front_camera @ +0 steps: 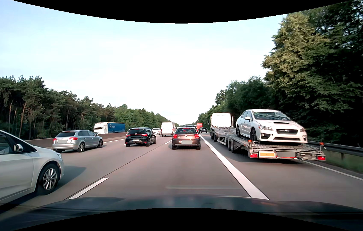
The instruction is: Follow the waypoints while adhering to traffic rules and regulations
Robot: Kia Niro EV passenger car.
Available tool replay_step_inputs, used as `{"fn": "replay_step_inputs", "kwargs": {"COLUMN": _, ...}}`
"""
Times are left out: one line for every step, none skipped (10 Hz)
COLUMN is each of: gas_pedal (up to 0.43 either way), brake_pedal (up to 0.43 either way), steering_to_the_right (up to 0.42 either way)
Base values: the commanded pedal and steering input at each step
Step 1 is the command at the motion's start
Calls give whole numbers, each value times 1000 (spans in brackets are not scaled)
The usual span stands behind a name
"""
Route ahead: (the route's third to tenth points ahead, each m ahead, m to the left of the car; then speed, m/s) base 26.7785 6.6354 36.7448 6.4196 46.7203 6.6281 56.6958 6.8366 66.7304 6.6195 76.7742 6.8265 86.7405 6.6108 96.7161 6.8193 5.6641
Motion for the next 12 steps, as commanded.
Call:
{"fn": "replay_step_inputs", "kwargs": {"gas_pedal": 0, "brake_pedal": 73, "steering_to_the_right": -9}}
{"fn": "replay_step_inputs", "kwargs": {"gas_pedal": 0, "brake_pedal": 73, "steering_to_the_right": -11}}
{"fn": "replay_step_inputs", "kwargs": {"gas_pedal": 0, "brake_pedal": 73, "steering_to_the_right": -12}}
{"fn": "replay_step_inputs", "kwargs": {"gas_pedal": 0, "brake_pedal": 73, "steering_to_the_right": -12}}
{"fn": "replay_step_inputs", "kwargs": {"gas_pedal": 0, "brake_pedal": 73, "steering_to_the_right": -12}}
{"fn": "replay_step_inputs", "kwargs": {"gas_pedal": 0, "brake_pedal": 73, "steering_to_the_right": -11}}
{"fn": "replay_step_inputs", "kwargs": {"gas_pedal": 0, "brake_pedal": 73, "steering_to_the_right": -8}}
{"fn": "replay_step_inputs", "kwargs": {"gas_pedal": 0, "brake_pedal": 73, "steering_to_the_right": -6}}
{"fn": "replay_step_inputs", "kwargs": {"gas_pedal": 0, "brake_pedal": 67, "steering_to_the_right": -6}}
{"fn": "replay_step_inputs", "kwargs": {"gas_pedal": 0, "brake_pedal": 61, "steering_to_the_right": -6}}
{"fn": "replay_step_inputs", "kwargs": {"gas_pedal": 0, "brake_pedal": 37, "steering_to_the_right": -6}}
{"fn": "replay_step_inputs", "kwargs": {"gas_pedal": 0, "brake_pedal": 24, "steering_to_the_right": -6}}
